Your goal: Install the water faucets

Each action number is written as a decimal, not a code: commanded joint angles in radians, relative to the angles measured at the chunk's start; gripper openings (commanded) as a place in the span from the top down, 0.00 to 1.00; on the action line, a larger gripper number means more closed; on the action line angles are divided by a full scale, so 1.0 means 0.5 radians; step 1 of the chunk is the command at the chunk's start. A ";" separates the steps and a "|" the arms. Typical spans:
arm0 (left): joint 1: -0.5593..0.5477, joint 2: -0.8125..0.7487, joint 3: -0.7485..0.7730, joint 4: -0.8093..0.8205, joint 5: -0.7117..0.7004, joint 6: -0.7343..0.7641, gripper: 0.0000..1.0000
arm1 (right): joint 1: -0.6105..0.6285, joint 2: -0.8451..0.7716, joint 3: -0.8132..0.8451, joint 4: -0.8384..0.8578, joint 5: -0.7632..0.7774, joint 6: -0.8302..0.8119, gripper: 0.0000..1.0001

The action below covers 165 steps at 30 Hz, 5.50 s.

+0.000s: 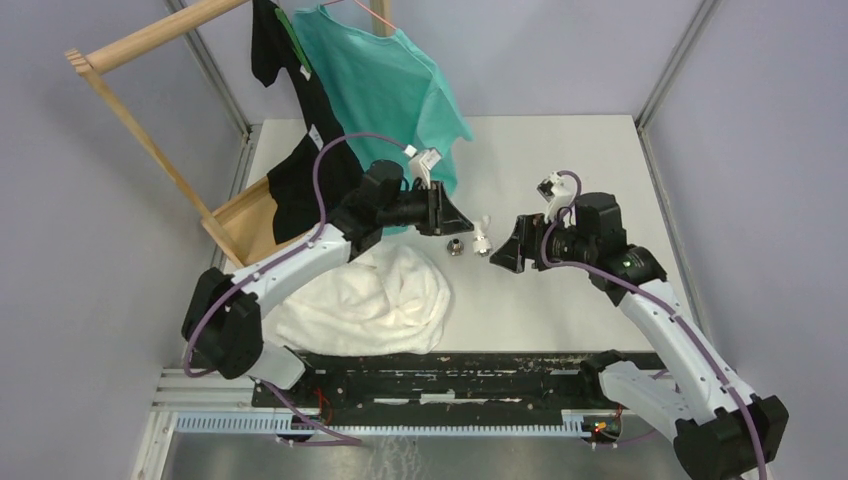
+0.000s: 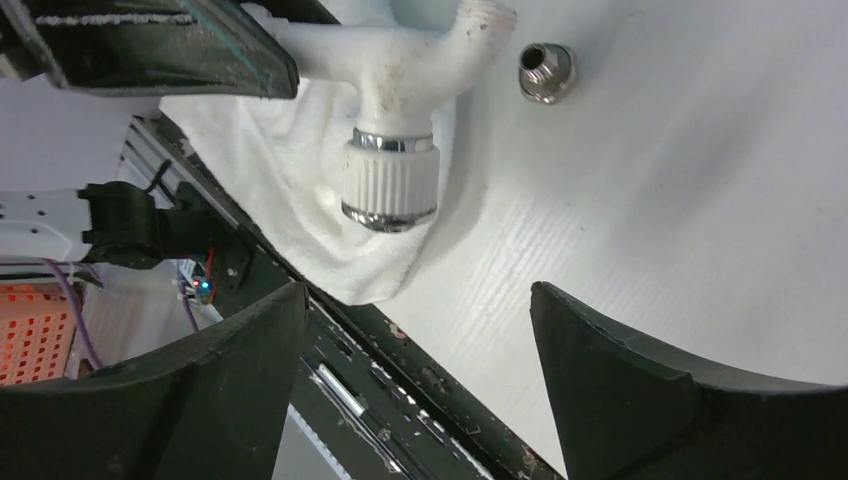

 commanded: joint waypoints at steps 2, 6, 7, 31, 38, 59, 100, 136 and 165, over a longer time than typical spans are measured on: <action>0.104 -0.363 -0.041 0.014 0.313 0.320 0.97 | 0.007 -0.188 0.059 0.333 -0.256 0.196 0.11; 0.145 -0.512 -0.115 -0.002 0.523 0.410 0.97 | 0.005 -0.185 0.082 0.592 -0.403 0.340 0.10; 0.149 -0.540 -0.134 0.000 0.580 0.425 0.97 | 0.006 -0.177 0.085 0.671 -0.445 0.396 0.10; 0.205 -0.658 -0.383 0.792 1.116 0.252 0.97 | 0.015 0.110 -0.473 2.694 -1.049 1.654 0.00; 0.205 -0.601 -0.462 1.182 1.145 0.026 0.97 | 0.097 0.251 -0.601 3.236 -1.035 1.922 0.06; 0.203 -0.497 -0.464 1.334 1.175 -0.103 0.97 | 0.287 0.469 -0.510 3.256 -1.077 1.832 0.54; 0.200 -0.531 -0.512 1.346 1.183 -0.128 0.97 | 0.300 0.509 -0.426 3.030 -1.014 1.750 0.74; -0.232 1.001 1.121 -1.309 -1.397 0.582 0.01 | 0.270 -0.458 -0.024 -0.427 1.974 0.339 0.99; -0.307 1.337 1.122 -1.203 -1.405 0.599 0.46 | 0.271 -0.389 -0.073 -0.343 1.745 0.316 1.00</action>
